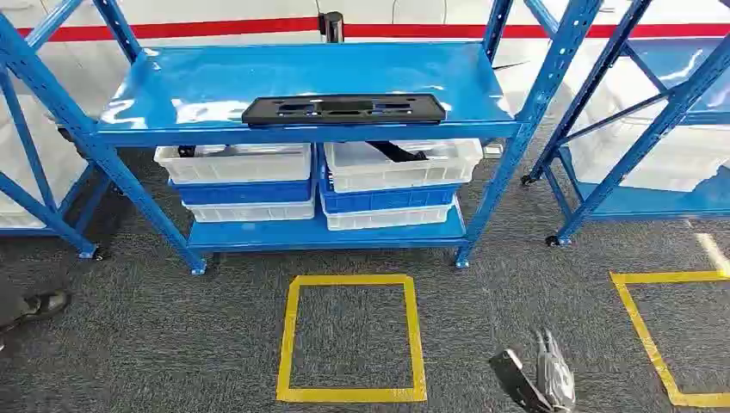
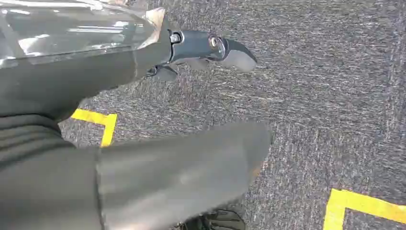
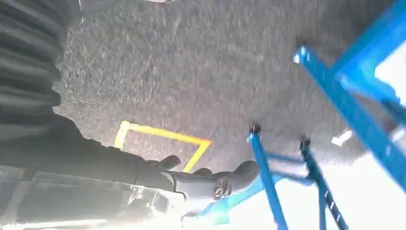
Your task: Take the parts from the cabinet and place them on the table.
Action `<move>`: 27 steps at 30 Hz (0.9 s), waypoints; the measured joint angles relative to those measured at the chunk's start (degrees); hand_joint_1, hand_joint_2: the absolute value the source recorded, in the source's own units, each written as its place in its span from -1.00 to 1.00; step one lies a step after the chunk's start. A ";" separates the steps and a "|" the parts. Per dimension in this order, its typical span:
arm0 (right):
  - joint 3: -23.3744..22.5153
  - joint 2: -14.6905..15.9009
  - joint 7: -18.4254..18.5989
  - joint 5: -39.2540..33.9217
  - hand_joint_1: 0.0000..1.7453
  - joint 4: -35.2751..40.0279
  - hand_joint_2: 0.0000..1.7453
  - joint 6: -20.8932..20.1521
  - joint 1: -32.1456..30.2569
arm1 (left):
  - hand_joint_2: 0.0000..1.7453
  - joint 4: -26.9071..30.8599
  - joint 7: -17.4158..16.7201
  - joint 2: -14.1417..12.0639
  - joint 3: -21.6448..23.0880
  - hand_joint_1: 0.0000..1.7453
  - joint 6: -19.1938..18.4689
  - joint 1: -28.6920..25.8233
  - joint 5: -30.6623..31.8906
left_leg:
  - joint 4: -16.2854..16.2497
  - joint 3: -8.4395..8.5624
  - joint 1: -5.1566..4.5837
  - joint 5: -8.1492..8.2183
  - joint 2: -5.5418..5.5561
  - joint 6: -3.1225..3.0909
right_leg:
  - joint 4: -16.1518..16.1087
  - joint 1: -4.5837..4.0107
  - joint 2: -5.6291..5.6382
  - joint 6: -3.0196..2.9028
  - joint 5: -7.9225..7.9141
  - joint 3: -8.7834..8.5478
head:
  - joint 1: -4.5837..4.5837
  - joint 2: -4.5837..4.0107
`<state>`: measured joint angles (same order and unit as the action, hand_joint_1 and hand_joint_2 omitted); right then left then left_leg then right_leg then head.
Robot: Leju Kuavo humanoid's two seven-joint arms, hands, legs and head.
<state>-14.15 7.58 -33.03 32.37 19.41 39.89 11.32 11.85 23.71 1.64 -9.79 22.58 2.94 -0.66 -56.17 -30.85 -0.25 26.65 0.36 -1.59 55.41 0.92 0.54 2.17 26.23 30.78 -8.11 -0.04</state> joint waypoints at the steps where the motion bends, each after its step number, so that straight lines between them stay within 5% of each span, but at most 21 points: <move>1: -1.02 0.00 -0.04 0.07 -1.00 0.54 1.00 0.06 0.11 | 1.00 -0.06 -0.02 -0.02 0.02 -1.00 0.00 -0.01 0.02 | 0.00 -0.12 0.00 -0.03 -0.01 0.03 | 0.01 -0.01 0.01 -0.01 -0.01 -0.14 | -0.02 0.00; 7: -3.16 -1.25 -6.58 2.49 -1.00 8.31 1.00 -0.33 1.04 | 1.00 -0.20 -0.28 0.07 0.09 -1.00 -1.75 0.00 0.61 | 0.01 -0.36 0.01 -0.06 -0.15 0.02 | 0.10 -0.03 0.14 0.01 -0.05 0.04 | -0.02 0.00; 10: -0.18 -1.44 -2.37 6.26 -1.00 14.97 1.00 -2.47 2.52 | 1.00 -0.20 -0.59 0.20 0.07 -1.00 -2.03 0.13 0.81 | 0.00 -0.20 0.00 -0.07 -0.17 0.00 | 0.08 0.00 0.18 0.02 -0.06 -0.03 | 0.00 0.00; 15: 12.15 -0.37 6.76 20.50 -1.00 39.91 1.00 -2.03 0.49 | 1.00 -0.28 -2.08 0.44 0.42 -1.00 -2.97 -0.05 3.08 | -0.01 -0.25 -0.07 -0.15 -0.12 -0.06 | 0.09 0.00 0.11 0.03 -0.07 0.00 | 0.00 0.00; 16: 14.81 0.13 8.54 24.71 -1.00 44.57 1.00 -1.86 -0.05 | -1.00 -0.31 -2.27 0.48 0.59 -1.00 -3.28 -0.06 3.52 | 0.01 -0.33 -0.07 -0.15 -0.13 -0.06 | 0.12 0.00 0.13 0.03 -0.07 0.02 | 0.00 0.00; 20: 26.63 2.53 12.89 32.71 -1.00 56.55 1.00 -4.99 3.35 | -1.00 -0.50 -3.56 0.57 1.27 -1.00 -3.30 -0.01 4.98 | 0.02 -0.59 -0.11 -0.19 -0.22 -0.02 | 0.35 -0.02 0.26 0.04 -0.09 0.07 | 0.00 0.00; 22: 33.98 3.46 15.48 34.78 -1.00 58.45 1.00 -10.11 9.62 | -1.00 -0.50 -4.33 0.63 1.55 -1.00 -3.45 0.10 5.68 | 0.00 -0.40 -0.22 -0.24 -0.44 -0.02 | 0.36 -0.02 0.43 0.12 -0.14 0.28 | 0.00 0.00; 27: 45.45 3.69 19.63 35.56 -1.00 59.76 1.00 -11.65 18.79 | -1.00 -0.50 -4.76 0.79 1.81 -1.00 -3.45 0.23 6.10 | -0.06 -0.37 -0.21 -0.33 -0.08 -0.11 | 0.35 0.06 0.10 0.13 -0.14 0.25 | 0.02 0.00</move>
<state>31.31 11.28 -13.40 67.93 79.17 28.24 30.11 11.34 18.95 2.43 -7.98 19.12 3.17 5.44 -56.23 -31.22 -0.47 26.32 0.28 -1.70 55.77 0.98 0.64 2.29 26.09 31.03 -8.09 -0.04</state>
